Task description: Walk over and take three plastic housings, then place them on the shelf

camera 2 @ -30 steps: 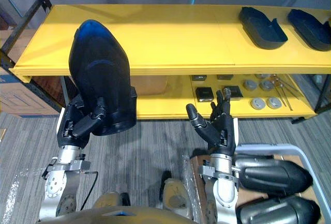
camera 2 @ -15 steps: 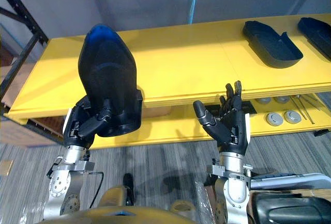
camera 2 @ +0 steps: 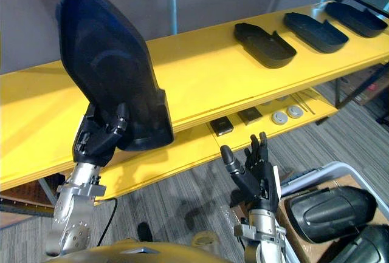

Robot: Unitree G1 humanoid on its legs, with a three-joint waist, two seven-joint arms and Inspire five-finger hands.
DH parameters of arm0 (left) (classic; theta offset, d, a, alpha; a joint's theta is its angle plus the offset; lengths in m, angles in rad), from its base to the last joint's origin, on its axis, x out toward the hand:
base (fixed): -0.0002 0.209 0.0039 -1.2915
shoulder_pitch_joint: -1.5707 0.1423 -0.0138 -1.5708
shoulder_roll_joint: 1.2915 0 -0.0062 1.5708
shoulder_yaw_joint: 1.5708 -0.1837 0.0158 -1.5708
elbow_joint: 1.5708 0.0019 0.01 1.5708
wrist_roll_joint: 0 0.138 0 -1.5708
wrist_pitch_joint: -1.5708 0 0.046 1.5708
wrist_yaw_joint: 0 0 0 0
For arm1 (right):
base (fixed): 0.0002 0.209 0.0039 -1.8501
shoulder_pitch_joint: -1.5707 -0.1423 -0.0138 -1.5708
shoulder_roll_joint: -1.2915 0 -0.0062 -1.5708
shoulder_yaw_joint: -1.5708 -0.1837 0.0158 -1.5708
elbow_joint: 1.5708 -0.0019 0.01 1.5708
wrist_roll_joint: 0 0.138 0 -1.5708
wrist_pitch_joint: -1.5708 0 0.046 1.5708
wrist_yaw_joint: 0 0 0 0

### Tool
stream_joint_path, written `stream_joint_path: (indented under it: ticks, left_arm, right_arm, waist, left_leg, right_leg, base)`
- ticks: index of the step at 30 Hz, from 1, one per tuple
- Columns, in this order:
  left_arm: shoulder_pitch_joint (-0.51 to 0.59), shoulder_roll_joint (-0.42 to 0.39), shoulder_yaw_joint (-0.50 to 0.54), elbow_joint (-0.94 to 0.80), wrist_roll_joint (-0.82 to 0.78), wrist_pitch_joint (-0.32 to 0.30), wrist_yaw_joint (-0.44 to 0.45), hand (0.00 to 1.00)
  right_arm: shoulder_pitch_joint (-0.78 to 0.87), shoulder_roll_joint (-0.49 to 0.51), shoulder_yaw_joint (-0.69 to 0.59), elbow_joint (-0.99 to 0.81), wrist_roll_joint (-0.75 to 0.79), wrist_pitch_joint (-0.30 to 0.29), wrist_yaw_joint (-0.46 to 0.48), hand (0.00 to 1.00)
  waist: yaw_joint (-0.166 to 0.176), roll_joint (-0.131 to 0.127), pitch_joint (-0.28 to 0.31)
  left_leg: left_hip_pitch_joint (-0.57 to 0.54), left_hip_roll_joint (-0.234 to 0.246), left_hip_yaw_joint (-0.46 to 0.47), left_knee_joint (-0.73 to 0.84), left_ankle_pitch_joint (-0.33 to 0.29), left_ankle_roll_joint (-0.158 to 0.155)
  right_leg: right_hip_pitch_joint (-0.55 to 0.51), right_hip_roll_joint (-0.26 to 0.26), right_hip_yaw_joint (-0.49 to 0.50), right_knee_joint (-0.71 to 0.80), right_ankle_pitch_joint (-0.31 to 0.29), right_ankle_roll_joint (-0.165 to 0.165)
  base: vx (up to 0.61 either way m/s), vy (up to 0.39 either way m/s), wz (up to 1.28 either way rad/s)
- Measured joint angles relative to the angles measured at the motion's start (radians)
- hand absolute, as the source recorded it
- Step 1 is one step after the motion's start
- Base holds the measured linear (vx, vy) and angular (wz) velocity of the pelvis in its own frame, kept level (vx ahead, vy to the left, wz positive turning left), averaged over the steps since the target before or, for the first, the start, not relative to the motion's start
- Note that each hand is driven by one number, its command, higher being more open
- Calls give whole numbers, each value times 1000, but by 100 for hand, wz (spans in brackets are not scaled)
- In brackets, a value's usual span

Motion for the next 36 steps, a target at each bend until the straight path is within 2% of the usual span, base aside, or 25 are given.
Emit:
stream_joint_path:
  ticks: [4, 6, 7, 10, 11, 15, 17, 19, 23, 27, 36]
  left_arm:
    - [-122, 13, 0, 29, 7, 30, 142, 0]
    - [-205, 31, 24, 96, 16, 45, 247, 0]
    - [-224, 35, 36, 117, 18, 55, 272, 0]
    - [-291, 44, 95, 244, 22, 101, 361, 0]
    - [-324, 53, 106, 318, 22, 122, 380, 0]
    - [-434, 130, 116, 515, 15, 179, 405, 0]
    - [-497, 142, 136, 550, 15, 183, 404, 0]
    - [-571, 213, 132, 581, 15, 187, 384, 0]
    - [-698, 317, 128, 603, -3, 188, 356, 0]
    - [-779, 358, 128, 610, -68, 187, 365, 0]
    - [-858, 349, 162, 611, -264, 207, 395, 0]
  right_arm:
    - [6, -8, 16, 55, -47, 26, 29, 100]
    - [-14, -34, 41, 140, -108, 50, 39, 100]
    - [-18, -41, 45, 163, -121, 58, 46, 100]
    - [-47, -63, 63, 304, -122, 94, 62, 100]
    - [-58, -77, 70, 370, -121, 108, 66, 100]
    - [-100, -105, 101, 488, -121, 147, 74, 100]
    - [-99, -106, 114, 488, -129, 153, 85, 100]
    - [-126, -109, 129, 495, -160, 158, 112, 100]
    - [-170, -131, 164, 503, -160, 166, 137, 100]
    - [-195, -155, 195, 501, -156, 168, 136, 100]
    - [-209, -175, 220, 466, -149, 176, 102, 100]
  waist:
    - [-18, 3, -10]
    - [-29, 4, -22]
    - [-31, 7, -25]
    - [-41, 26, -33]
    - [-43, 33, -38]
    - [-64, 37, -32]
    - [-65, 24, -17]
    - [-73, 2, 21]
    - [-80, -10, 82]
    - [-78, -21, 132]
    - [-62, -28, 196]
  left_leg:
    - [17, 7, 32, -49, 19, -3]
    - [17, 10, 48, -59, 30, -5]
    - [18, 12, 53, -59, 32, -5]
    - [31, 26, 69, -59, 40, -11]
    - [34, 32, 76, -59, 43, -15]
    - [11, 44, 81, -59, 62, -24]
    - [-1, 54, 88, -58, 70, -26]
    - [-8, 56, 93, -55, 77, -25]
    - [-59, 57, 109, -55, 92, -8]
    - [-81, 59, 116, -54, 95, -4]
    - [-126, 63, 106, -41, 95, -6]
  right_leg:
    - [-12, 10, 4, -22, 17, 4]
    - [-18, 14, 14, -38, 17, 4]
    - [-18, 16, 16, -41, 17, 4]
    - [-22, 28, 25, -44, 15, 0]
    - [-25, 34, 30, -43, 8, -10]
    - [-61, 53, 45, -32, 15, -19]
    - [-81, 59, 51, -25, 21, -21]
    - [-96, 64, 59, -16, 31, -15]
    - [-147, 68, 79, -19, 60, -10]
    - [-173, 68, 86, -18, 67, -8]
    - [-206, 72, 79, -18, 67, -13]
  base:
    - [-79, 1, -28]
    - [-99, -12, -22]
    - [-88, -23, -22]
    - [-83, -24, -17]
    - [-100, -32, -16]
    - [-53, -30, -10]
    - [-23, -23, -9]
    - [-32, -17, -10]
    - [-5, 2, -10]
    - [6, 7, -3]
    - [31, -5, 3]
